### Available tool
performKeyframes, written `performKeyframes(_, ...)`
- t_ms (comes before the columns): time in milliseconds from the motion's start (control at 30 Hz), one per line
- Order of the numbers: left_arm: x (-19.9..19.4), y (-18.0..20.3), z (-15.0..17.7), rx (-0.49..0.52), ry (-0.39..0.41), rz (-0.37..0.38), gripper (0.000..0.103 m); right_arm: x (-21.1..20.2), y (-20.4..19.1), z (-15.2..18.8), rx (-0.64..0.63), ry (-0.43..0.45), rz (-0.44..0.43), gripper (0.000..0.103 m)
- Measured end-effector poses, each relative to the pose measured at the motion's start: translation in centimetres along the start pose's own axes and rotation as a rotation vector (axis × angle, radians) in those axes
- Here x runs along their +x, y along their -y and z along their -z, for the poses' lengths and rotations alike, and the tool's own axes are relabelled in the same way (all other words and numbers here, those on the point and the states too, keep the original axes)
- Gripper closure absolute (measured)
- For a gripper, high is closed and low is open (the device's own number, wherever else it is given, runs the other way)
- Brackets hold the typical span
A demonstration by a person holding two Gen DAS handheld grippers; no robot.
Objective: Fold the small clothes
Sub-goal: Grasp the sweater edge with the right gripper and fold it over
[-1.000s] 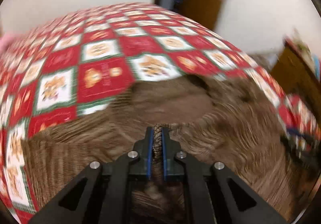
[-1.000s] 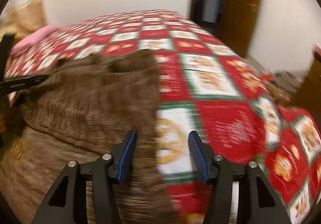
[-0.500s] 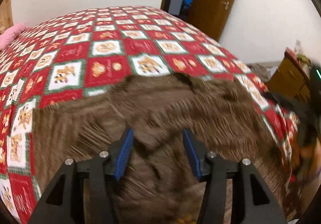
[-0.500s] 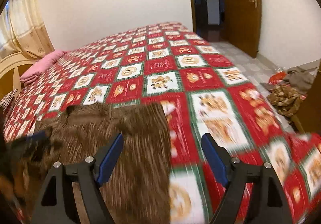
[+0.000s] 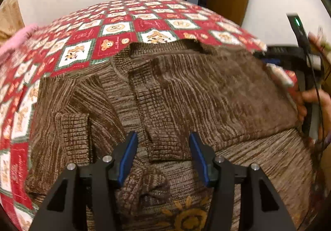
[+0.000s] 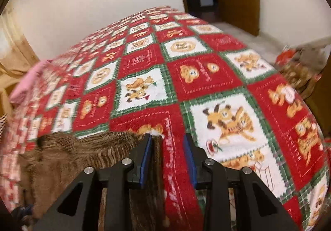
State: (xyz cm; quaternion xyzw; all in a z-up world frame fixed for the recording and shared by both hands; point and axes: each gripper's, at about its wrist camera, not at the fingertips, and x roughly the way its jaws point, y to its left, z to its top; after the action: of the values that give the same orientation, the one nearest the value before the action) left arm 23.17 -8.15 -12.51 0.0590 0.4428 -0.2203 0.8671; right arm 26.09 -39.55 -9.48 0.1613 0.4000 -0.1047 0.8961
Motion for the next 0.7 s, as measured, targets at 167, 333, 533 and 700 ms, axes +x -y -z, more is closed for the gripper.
performKeyframes(167,-4.6,-3.7,0.7,-0.118,0.134,0.160,0.040,-7.5,-2.0,2.3,-0.029,0.126,-0.023,0.051)
performKeyframes(333,-9.8,-9.7,3.4,-0.230,0.280,-0.003,0.023,-10.7,-7.3,5.2,-0.034,0.134,-0.317,0.030)
performKeyframes(533,-9.7,-15.1,7.2,-0.416,0.236,-0.161,0.023,-9.8,-19.4,9.4,-0.294,0.051,-0.456,0.030)
performKeyframes(700,-6.4,-14.7,9.0,-0.406,0.180,-0.218,0.023,-8.5,-27.8,13.7,-0.515,-0.021,-0.412,0.030)
